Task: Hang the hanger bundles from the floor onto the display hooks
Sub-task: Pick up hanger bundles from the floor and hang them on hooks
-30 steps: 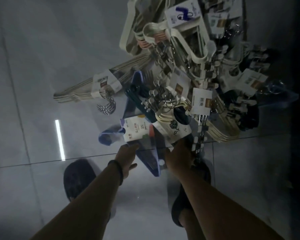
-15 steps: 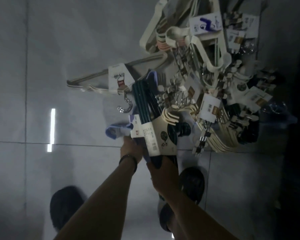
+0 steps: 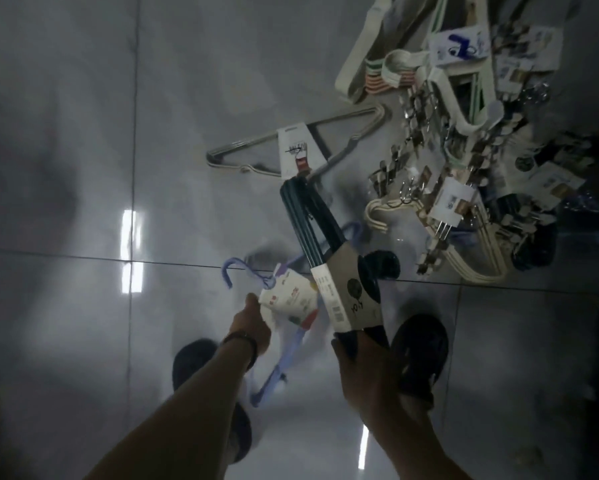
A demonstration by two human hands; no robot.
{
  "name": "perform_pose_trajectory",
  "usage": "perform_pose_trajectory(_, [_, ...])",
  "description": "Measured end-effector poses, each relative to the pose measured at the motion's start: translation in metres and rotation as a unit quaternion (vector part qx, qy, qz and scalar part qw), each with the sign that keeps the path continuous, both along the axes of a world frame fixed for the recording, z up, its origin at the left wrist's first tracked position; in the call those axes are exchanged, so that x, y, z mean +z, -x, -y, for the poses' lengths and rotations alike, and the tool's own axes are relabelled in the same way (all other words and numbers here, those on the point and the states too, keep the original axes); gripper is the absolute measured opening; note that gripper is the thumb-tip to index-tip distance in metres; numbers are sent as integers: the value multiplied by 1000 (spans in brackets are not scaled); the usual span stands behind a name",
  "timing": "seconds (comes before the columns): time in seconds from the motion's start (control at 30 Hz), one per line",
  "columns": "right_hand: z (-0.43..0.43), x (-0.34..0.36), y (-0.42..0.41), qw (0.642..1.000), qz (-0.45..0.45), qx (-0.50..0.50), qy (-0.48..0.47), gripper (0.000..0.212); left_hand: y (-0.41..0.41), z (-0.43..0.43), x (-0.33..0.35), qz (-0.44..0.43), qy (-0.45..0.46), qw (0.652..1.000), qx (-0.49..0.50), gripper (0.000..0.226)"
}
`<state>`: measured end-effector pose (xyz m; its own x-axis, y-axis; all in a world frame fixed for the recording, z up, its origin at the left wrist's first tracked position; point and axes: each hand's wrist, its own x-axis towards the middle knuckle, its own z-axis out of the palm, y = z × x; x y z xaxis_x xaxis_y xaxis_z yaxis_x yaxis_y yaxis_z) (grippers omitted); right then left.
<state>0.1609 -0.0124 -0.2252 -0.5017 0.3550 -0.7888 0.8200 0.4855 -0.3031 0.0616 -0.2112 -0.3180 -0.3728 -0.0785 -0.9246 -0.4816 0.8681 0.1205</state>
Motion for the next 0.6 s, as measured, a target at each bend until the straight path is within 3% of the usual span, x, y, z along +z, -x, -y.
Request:
perform_pose_trajectory(0.07, [8, 4, -9, 998, 0, 63, -7, 29, 13, 24, -3, -7, 23, 997, -74, 57])
perform_pose_trajectory(0.13, [19, 4, -13, 984, -25, 167, -48, 31, 28, 42, -10, -35, 32, 994, -94, 50])
perform_pose_trajectory(0.23, [30, -2, -8, 976, -49, 193, -91, 31, 51, 56, -21, -61, 11, 998, -17, 21])
perform_pose_trajectory(0.33, [29, -15, -6, 960, -85, 242, -109, 25, 59, 69, -24, -109, -9, 994, 9, 16])
perform_pose_trajectory(0.4, [22, -23, -2, 942, -140, 274, -136, 20, 48, 70, -12, -144, -23, 982, 117, 25])
perform_pose_trajectory(0.43, [20, -25, 2, 937, -140, 288, -140, 20, 39, 68, -2, -157, -55, 960, 223, 36])
perform_pose_trajectory(0.5, [17, -28, 10, 926, -124, 328, -139, 18, 16, 61, 29, -130, -138, 867, 460, 62])
perform_pose_trajectory(0.6, [19, -32, 20, 896, -88, 415, -130, 11, -17, 49, 63, -21, -257, 727, 637, 98])
